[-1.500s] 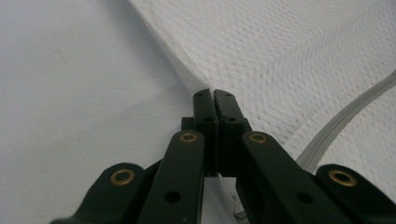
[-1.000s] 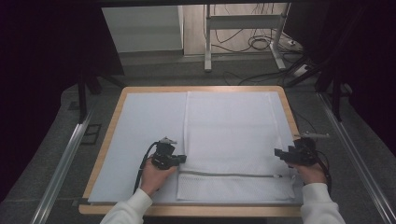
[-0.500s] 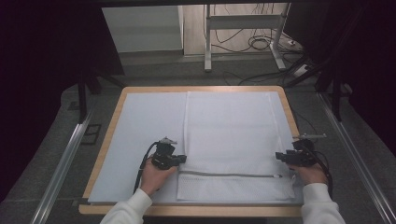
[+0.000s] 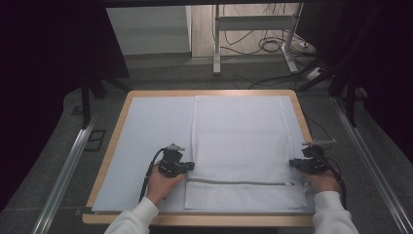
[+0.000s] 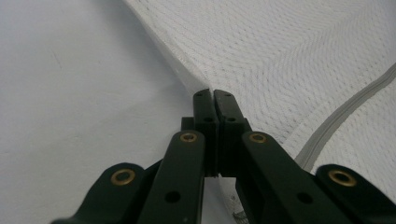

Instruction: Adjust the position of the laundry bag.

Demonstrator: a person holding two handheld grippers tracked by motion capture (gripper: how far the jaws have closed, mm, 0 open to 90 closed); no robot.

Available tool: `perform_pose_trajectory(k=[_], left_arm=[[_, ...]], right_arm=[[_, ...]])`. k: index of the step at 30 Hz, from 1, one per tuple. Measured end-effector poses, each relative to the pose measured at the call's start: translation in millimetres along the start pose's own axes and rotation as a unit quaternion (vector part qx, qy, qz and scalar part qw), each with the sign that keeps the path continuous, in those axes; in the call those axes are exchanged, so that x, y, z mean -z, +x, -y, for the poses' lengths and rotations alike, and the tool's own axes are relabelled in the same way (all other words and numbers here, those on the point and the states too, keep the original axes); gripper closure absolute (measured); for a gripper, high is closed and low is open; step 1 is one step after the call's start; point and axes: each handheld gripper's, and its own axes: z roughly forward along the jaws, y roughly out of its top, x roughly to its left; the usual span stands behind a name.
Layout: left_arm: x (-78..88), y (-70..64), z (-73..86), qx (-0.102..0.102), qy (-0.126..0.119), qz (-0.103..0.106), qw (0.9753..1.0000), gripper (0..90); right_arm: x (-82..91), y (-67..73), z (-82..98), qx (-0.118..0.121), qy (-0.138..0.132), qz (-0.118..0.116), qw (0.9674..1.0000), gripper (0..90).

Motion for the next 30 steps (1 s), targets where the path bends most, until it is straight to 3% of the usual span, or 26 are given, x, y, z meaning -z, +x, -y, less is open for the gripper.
perform_pose_trajectory(k=[30], left_arm=[[7.5,7.4,0.7,0.006,-0.007,-0.003,1.0000,90.0]], right_arm=[[1.4,4.6,0.2,0.017,-0.014,-0.015,0.9996,85.7]])
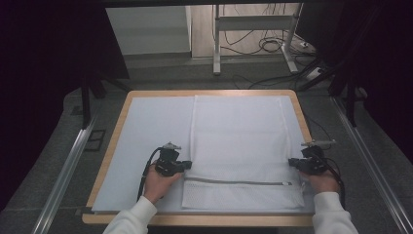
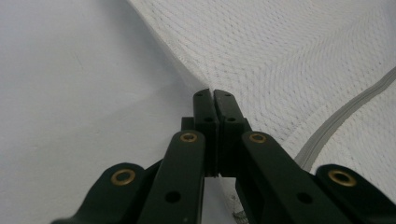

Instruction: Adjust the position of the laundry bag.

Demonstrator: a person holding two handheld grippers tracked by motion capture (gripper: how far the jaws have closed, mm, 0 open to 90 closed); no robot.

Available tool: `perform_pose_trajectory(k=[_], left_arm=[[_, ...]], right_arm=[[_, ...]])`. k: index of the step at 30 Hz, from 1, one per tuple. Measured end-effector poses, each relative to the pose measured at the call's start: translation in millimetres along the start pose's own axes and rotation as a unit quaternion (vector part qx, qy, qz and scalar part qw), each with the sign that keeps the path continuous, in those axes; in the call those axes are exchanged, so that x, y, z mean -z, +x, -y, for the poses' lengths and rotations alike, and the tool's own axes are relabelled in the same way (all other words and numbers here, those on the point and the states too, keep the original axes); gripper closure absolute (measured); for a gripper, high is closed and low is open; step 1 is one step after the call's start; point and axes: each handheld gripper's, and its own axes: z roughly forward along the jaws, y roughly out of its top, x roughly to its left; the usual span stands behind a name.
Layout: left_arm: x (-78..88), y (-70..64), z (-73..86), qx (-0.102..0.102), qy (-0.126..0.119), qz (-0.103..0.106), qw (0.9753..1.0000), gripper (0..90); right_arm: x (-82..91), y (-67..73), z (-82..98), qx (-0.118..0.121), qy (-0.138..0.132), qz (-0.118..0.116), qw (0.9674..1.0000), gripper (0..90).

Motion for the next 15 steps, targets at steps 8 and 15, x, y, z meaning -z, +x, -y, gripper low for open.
perform_pose_trajectory(k=[8,15], left_arm=[[2.1,1.8,1.2,0.002,-0.001,-0.001,1.0000,90.0],[3.6,4.1,2.2,0.003,-0.002,-0.004,1.0000,90.0]], right_arm=[[-0.6,3.2,-0.5,0.005,-0.002,0.005,1.0000,86.0],[-1.8,5.3,-1.0,0.005,-0.003,0.002,1.0000,86.3]])
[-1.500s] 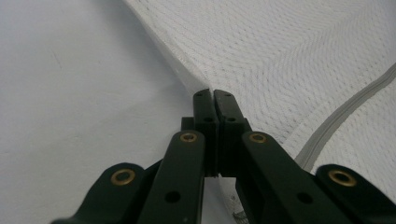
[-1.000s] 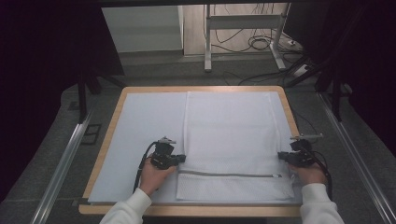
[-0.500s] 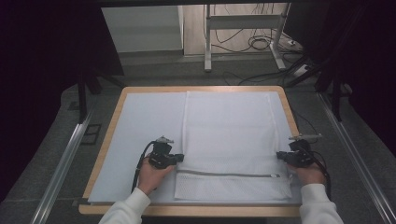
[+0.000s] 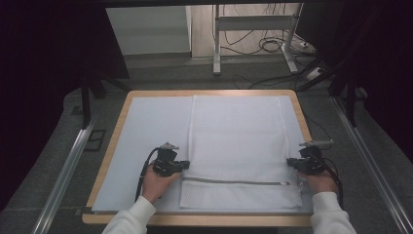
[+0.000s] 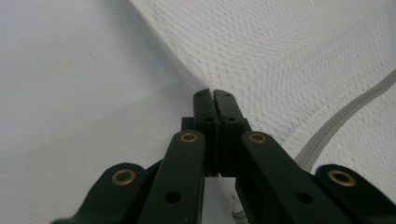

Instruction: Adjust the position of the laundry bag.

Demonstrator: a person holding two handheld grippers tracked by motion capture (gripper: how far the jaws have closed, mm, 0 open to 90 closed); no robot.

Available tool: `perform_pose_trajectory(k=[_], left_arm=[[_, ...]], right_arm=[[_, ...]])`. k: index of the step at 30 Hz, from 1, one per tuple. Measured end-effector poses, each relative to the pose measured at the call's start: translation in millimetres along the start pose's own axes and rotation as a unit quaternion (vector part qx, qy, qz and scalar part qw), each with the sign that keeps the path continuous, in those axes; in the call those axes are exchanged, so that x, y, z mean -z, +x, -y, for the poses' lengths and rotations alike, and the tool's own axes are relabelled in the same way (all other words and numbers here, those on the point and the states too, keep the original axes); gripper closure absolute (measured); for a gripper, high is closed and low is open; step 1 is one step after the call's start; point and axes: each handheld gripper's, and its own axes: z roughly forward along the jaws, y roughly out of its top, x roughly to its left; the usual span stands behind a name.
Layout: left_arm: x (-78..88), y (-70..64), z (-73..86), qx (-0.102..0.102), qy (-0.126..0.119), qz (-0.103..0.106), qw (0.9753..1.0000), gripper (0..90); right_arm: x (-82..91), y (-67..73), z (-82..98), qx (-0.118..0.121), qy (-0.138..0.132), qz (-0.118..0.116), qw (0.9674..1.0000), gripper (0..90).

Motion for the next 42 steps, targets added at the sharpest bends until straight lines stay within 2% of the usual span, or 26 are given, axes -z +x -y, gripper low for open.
perform_pose_trajectory(k=[42], left_arm=[[12.3,13.5,6.4,0.012,-0.006,-0.007,0.9999,90.0]], right_arm=[[-6.2,14.8,-5.2,0.016,-0.003,-0.006,0.9999,86.6]])
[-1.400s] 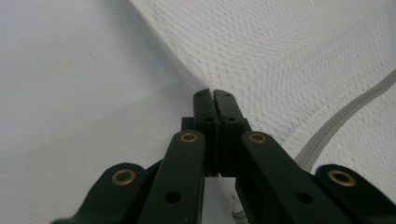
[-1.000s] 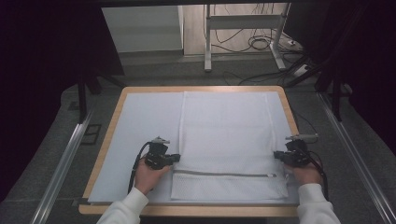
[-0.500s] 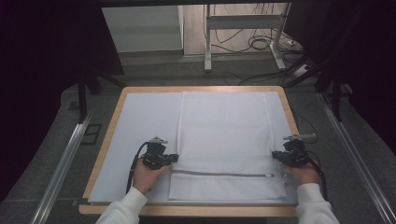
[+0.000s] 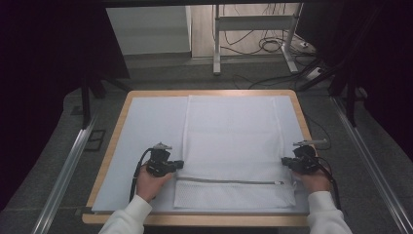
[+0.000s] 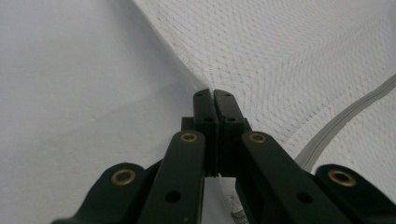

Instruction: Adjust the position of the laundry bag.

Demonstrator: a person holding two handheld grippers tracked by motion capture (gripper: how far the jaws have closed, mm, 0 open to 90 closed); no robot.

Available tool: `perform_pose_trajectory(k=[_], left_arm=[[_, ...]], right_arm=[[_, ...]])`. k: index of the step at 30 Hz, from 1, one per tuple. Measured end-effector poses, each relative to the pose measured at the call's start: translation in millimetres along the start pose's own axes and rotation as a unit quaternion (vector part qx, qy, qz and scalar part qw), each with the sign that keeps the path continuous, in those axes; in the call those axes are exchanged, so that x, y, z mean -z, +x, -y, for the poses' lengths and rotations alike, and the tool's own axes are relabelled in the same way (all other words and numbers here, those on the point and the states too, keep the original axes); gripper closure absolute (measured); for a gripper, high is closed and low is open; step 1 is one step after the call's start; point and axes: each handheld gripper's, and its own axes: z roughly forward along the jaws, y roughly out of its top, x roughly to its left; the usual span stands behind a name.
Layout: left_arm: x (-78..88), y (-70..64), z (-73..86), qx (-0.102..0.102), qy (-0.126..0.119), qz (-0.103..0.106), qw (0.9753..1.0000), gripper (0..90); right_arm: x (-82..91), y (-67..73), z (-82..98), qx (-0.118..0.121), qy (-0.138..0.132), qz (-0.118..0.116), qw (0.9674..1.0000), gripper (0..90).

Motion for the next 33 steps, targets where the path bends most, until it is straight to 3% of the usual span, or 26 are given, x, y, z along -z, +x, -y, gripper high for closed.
perform_pose_trajectory(k=[33], left_arm=[[17.1,20.0,5.1,0.009,-0.004,-0.008,0.9999,90.0]], right_arm=[[-15.6,22.6,-9.8,0.019,0.001,0.001,0.9998,86.8]])
